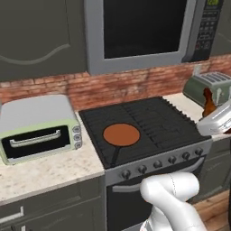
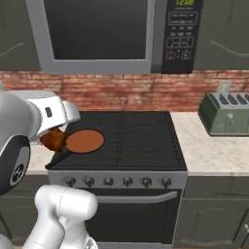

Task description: Retrieve the chicken drumstick from the fridge and place it on the saucepan with marinade on the stove.

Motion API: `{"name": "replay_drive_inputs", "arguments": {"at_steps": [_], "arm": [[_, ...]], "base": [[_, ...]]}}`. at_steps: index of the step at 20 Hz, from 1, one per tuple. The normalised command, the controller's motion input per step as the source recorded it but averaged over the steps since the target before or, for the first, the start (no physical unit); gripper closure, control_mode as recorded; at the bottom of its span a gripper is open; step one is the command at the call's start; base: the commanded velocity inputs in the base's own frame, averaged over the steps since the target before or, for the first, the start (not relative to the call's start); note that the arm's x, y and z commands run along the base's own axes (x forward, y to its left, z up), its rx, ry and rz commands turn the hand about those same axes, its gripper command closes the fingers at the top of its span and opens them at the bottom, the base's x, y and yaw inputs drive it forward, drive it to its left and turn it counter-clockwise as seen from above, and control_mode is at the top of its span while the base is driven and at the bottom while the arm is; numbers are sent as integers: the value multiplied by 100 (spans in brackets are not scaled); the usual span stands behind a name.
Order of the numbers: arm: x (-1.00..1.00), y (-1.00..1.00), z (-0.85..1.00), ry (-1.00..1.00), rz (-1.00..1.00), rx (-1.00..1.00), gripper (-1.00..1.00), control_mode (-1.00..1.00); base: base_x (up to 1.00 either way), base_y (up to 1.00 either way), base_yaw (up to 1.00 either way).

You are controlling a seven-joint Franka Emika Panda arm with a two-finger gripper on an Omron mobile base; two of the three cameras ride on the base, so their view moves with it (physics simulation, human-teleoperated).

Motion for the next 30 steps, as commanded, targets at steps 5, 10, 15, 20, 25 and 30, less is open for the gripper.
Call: {"name": "replay_drive_inputs", "arguments": {"at_steps": [5,10,15,20,25,30], "arm": [[0,0,0,0,0,0,100,100],[0,0,0,0,0,0,100,100],[0,0,0,0,0,0,100,100],[25,1,-12,5,0,-2,100,-100],[29,5,-30,11,0,-2,100,-100],[12,10,-55,3,0,0,100,-100]], "base": [[-22,1,41],[-1,3,15],[0,0,0],[0,0,0],[0,0,0],[0,0,0]]}}
